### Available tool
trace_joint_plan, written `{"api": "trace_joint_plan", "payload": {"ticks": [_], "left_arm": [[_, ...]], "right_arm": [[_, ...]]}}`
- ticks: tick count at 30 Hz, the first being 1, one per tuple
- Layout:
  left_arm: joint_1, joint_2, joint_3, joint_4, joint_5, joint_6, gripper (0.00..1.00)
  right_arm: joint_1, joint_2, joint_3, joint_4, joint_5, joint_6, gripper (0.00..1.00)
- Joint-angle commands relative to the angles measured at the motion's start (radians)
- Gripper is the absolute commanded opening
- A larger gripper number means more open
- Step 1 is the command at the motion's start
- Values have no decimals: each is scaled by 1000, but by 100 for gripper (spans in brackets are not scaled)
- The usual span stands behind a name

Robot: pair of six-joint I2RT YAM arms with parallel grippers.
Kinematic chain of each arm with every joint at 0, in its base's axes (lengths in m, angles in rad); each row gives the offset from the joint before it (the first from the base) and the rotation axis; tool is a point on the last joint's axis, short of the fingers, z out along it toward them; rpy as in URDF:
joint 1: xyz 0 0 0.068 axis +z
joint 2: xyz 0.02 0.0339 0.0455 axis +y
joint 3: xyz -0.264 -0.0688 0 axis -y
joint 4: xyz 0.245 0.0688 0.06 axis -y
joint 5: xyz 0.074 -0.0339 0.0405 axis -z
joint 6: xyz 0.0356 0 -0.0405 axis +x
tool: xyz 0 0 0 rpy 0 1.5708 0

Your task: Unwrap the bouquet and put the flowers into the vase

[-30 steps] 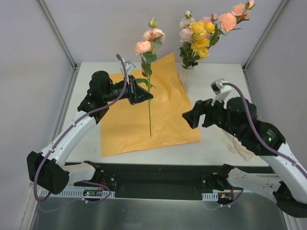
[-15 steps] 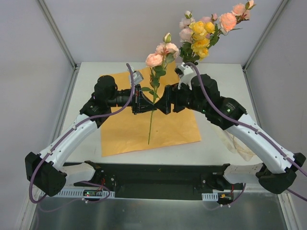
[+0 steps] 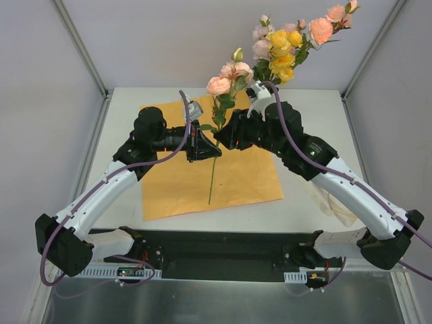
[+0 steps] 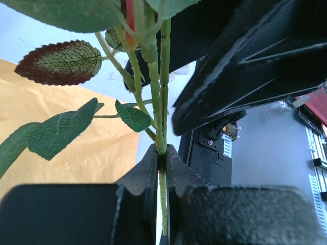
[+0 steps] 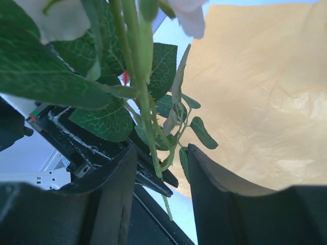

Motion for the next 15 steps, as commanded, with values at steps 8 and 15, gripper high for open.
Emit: {"api": "trace_joint_plan", "payload": {"ticks": [8, 15], "left_arm": [[-11, 0, -2, 23, 15, 25, 0], [-11, -6, 3, 12, 10, 37, 0]], "right_arm": [[2, 19, -18, 63, 13, 15, 31], [2, 4, -32, 94, 16, 3, 12]]}}
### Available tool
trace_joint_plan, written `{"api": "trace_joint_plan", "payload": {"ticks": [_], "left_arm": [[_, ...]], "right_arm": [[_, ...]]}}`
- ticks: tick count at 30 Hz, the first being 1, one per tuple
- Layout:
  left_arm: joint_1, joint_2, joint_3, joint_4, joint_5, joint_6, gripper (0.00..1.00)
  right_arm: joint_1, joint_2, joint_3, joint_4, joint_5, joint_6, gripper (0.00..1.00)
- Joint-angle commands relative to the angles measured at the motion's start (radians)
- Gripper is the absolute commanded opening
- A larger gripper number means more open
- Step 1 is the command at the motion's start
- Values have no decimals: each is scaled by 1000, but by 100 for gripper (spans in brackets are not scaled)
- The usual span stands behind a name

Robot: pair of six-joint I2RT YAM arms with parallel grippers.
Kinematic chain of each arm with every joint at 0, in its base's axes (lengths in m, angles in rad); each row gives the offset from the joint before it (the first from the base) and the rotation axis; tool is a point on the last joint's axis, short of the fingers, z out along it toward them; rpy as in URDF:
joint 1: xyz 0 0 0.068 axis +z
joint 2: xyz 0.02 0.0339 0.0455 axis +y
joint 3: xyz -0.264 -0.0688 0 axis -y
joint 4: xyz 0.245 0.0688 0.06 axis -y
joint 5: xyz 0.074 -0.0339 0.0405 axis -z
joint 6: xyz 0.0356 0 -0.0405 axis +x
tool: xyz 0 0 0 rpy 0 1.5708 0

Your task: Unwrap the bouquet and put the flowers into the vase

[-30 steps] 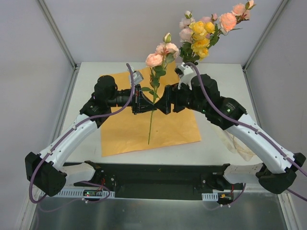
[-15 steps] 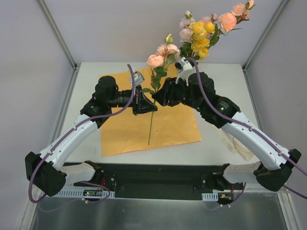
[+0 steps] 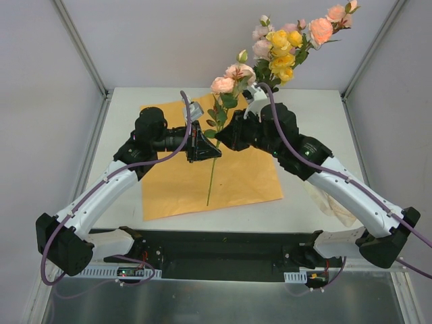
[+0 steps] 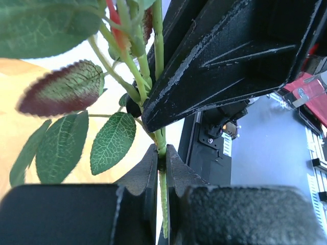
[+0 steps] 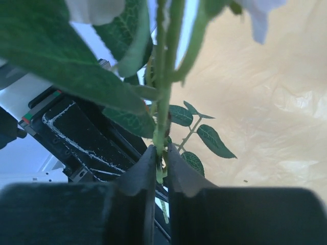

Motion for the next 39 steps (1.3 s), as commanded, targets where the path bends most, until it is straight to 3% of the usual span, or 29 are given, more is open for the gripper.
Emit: {"api": "trace_joint_plan", "payload": {"ticks": [1, 4, 7, 8, 12, 18, 23, 30, 33, 39], "left_arm": [[-11, -10, 6, 20, 13, 37, 0], [-11, -16, 14, 9, 4, 39, 0], [-8, -24, 32, -32, -7, 57, 29], [-8, -28, 38, -43, 2, 69, 47], [-6, -51, 54, -82, 22, 88, 64], [-5, -84, 71, -160, -91, 134, 70], [-3, -105, 75, -223, -300, 158, 74], [-5, -102, 80, -232, -314, 155, 75], [-3, -101, 80, -232, -313, 149, 75], [-5, -96, 80, -233, -309, 146, 75]], "right_arm": [[0, -21, -7, 68, 17, -6, 5], [-2, -29, -6, 94, 20, -15, 1], [-3, -38, 5, 107, 64, -75, 1], [-5, -44, 11, 107, 81, -101, 1], [-26, -52, 80, 52, 167, -206, 1], [-54, -39, 181, 87, 302, -560, 1], [-95, 63, 315, 120, 327, -804, 0], [-184, 217, 439, 272, 224, -913, 0], [-224, 299, 537, 262, 216, -907, 1], [-241, 367, 571, 332, 175, -991, 0]]}}
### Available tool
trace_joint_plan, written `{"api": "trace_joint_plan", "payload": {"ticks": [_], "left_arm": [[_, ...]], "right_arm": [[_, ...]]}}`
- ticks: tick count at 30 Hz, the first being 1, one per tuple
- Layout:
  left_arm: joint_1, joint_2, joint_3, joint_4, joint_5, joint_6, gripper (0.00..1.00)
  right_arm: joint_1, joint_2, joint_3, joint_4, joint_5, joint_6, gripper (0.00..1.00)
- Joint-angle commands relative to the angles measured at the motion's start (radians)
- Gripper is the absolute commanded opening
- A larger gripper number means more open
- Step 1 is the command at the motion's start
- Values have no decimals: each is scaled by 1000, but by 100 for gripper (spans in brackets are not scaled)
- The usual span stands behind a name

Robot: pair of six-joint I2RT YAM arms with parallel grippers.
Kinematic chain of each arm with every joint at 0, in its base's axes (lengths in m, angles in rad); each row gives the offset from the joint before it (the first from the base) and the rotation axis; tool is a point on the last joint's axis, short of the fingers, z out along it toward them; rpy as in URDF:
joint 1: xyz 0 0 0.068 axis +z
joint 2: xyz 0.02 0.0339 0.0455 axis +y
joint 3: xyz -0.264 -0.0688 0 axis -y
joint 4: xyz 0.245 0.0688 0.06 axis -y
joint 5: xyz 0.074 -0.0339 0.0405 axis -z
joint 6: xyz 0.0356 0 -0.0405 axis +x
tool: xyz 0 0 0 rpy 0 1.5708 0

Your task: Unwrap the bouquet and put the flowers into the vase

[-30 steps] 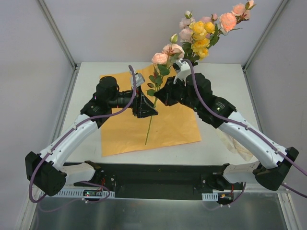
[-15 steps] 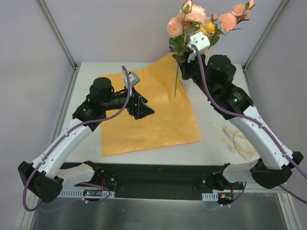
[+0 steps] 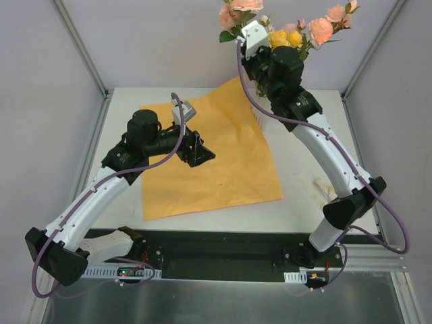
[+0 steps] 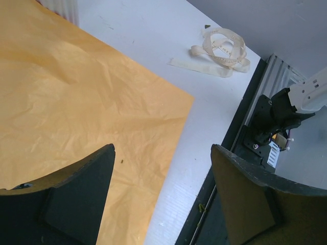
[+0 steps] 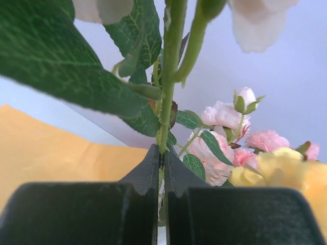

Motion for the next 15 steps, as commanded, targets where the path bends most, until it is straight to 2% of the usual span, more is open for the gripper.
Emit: {"api": "trace_joint_plan", "payload": {"ticks": [1, 15], "left_arm": [[-5, -5, 39, 8, -18, 11, 75], [-7, 9, 39, 6, -16, 10, 75]], "right_arm": [[-3, 16, 80, 126, -37, -87, 1], [-10, 56, 97, 158, -29, -146, 0]]}}
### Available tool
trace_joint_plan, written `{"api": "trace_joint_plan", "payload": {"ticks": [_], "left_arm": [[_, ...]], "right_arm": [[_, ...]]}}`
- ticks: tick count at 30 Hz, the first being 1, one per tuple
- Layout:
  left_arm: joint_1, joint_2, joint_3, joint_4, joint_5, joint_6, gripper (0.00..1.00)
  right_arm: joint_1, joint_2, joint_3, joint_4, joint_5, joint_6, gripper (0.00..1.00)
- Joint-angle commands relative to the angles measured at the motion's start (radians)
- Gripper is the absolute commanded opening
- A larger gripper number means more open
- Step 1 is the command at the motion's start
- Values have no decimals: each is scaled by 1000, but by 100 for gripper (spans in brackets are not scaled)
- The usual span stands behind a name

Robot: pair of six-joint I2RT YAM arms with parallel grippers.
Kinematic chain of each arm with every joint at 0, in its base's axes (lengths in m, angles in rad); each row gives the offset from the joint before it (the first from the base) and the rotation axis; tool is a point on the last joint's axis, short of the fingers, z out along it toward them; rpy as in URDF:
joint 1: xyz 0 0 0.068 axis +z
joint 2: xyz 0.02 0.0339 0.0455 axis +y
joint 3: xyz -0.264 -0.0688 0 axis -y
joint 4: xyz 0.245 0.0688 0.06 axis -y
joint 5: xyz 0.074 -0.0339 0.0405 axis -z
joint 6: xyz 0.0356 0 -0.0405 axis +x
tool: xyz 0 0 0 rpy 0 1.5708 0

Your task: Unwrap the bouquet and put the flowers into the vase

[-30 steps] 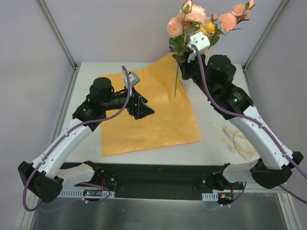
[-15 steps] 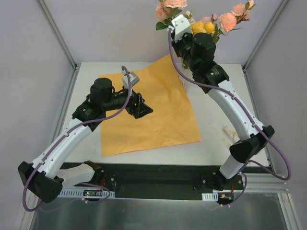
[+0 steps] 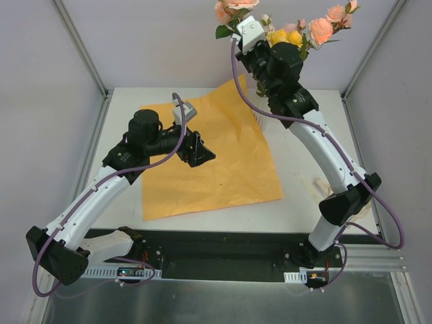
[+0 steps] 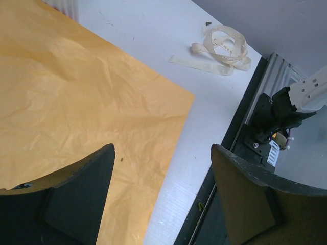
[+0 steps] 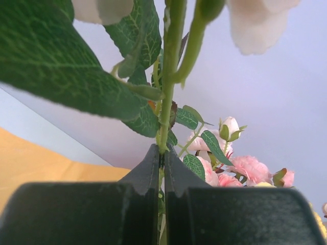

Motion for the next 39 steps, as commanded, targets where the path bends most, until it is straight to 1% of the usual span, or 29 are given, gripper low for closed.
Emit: {"api": "trace_joint_plan", "payload": {"ticks": [1, 9, 14, 20, 28, 36, 39], "left_arm": [[-7, 6, 38, 14, -16, 10, 75], [-7, 12, 38, 16, -18, 5, 75], [-7, 20, 38, 14, -16, 4, 75], [-7, 26, 38, 14, -8, -1, 75], [-7, 26, 38, 13, -7, -1, 75], [-7, 35, 38, 13, -8, -6, 75], [-7, 35, 39, 14, -7, -7, 75]], "right_arm": [[-2, -10, 47, 74, -9, -44, 0], [-10, 0, 35, 68, -3, -26, 1], [-21, -6, 12, 78, -2, 51, 0], [-27, -16, -45, 104, 20, 91, 0], [-38, -9, -82, 111, 35, 76, 0], [-54, 16, -90, 112, 116, 85, 0], [-62, 20, -99, 112, 107, 89, 0]]}}
